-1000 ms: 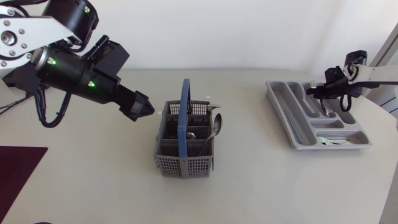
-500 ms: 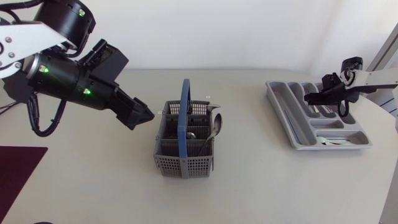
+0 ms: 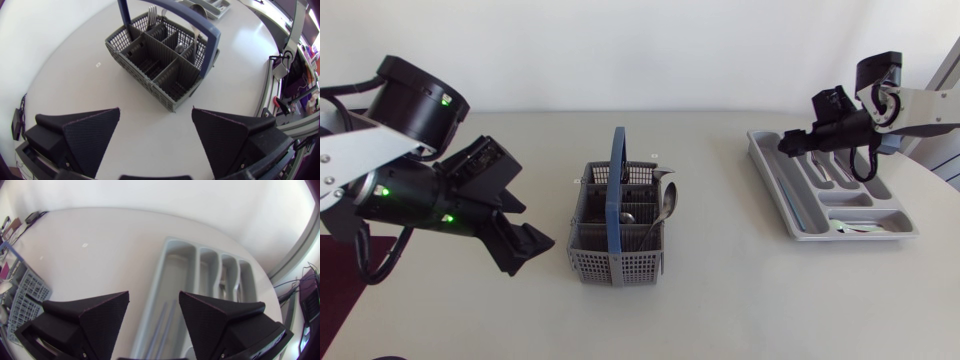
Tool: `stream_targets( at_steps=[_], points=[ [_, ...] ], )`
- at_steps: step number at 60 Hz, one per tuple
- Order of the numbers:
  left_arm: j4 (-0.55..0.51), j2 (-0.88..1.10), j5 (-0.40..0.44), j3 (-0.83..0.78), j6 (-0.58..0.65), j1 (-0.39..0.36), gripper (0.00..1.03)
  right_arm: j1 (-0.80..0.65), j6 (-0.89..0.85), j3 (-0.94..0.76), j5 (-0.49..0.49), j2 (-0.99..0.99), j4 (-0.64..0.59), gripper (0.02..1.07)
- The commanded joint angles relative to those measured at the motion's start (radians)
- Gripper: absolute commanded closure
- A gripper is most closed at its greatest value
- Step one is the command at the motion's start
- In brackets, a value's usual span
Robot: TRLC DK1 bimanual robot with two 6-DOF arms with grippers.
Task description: Sort the cutlery from the basket into the organizer compartments.
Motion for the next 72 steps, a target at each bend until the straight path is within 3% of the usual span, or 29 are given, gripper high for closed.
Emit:
stream_targets(
  at_steps=[1,21,36,41,49,66,72],
  points=[
    [0.021,-0.021,0.000,-0.044,0.027,-0.012,0.04,0.055,-0.012,-0.106,-0.011,-0.067,-0.003,0.33],
    [0.052,-0.012,0.000,-0.090,0.017,-0.066,0.04,0.268,0.009,-0.270,-0.022,-0.272,-0.027,0.33],
    [0.098,0.011,0.000,-0.150,-0.012,-0.120,0.04,0.342,0.058,-0.147,-0.025,-0.125,-0.029,0.33],
    [0.105,0.013,0.004,-0.160,-0.017,-0.123,0.09,0.354,0.077,-0.086,-0.038,-0.064,-0.041,0.33],
    [0.110,0.036,0.017,-0.176,-0.017,-0.143,0.26,0.377,0.095,0.011,-0.045,0.028,-0.060,0.34],
    [0.147,0.126,0.040,-0.181,-0.031,-0.169,0.92,0.412,0.150,0.218,-0.087,0.206,-0.110,0.72],
    [0.171,0.158,0.055,-0.183,-0.032,-0.175,0.95,0.420,0.164,0.285,-0.114,0.255,-0.144,0.86]
  ],
)
